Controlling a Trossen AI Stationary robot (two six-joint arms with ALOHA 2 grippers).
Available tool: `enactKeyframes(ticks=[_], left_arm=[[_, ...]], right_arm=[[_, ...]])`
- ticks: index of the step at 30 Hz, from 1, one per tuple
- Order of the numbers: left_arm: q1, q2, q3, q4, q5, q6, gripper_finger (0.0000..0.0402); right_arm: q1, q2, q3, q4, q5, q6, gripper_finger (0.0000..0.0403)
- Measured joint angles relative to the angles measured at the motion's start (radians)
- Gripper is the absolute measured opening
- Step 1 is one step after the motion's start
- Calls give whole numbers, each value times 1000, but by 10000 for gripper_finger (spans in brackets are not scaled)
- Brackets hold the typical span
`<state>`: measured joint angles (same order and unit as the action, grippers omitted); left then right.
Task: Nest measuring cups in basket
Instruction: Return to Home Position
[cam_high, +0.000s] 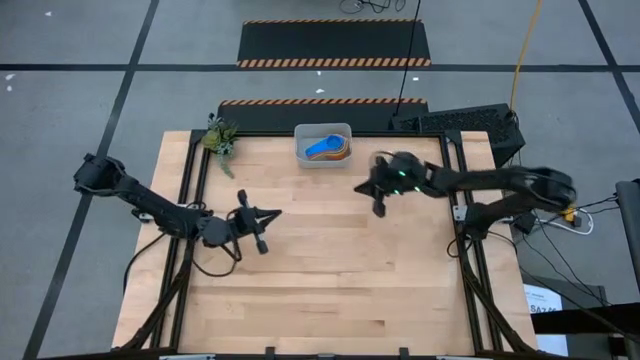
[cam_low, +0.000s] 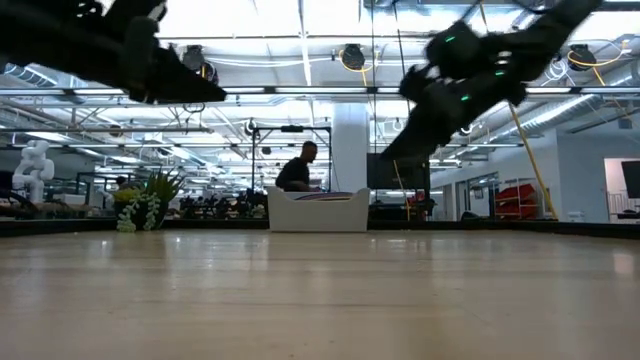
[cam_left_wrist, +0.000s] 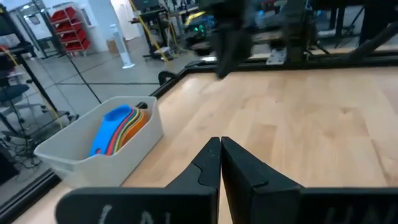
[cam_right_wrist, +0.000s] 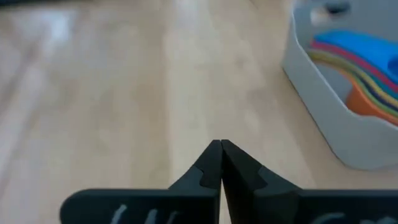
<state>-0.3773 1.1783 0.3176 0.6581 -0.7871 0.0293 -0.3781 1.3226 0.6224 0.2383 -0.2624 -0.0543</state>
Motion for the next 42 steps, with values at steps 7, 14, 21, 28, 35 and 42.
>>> enactKeyframes(ticks=[7, 14, 21, 28, 35, 42], left_arm=[[0, -190, -180, 105, 1, -10, 17], [0, -304, -303, 173, 10, -20, 17], [0, -324, -308, 180, 75, 32, 17], [0, -338, -308, 185, 76, 76, 17], [0, -386, -308, 181, 75, 129, 17], [1, -422, -308, 145, 54, 153, 17]], right_arm=[[86, -283, -328, 304, -2, 38, 0], [121, -482, -551, 460, 1, 145, 0], [126, -588, -603, 436, 3, 112, 0], [143, -621, -604, 395, 119, 27, 0], [144, -682, -606, 280, 211, -53, 0], [144, -786, -606, 247, 213, -101, 0]])
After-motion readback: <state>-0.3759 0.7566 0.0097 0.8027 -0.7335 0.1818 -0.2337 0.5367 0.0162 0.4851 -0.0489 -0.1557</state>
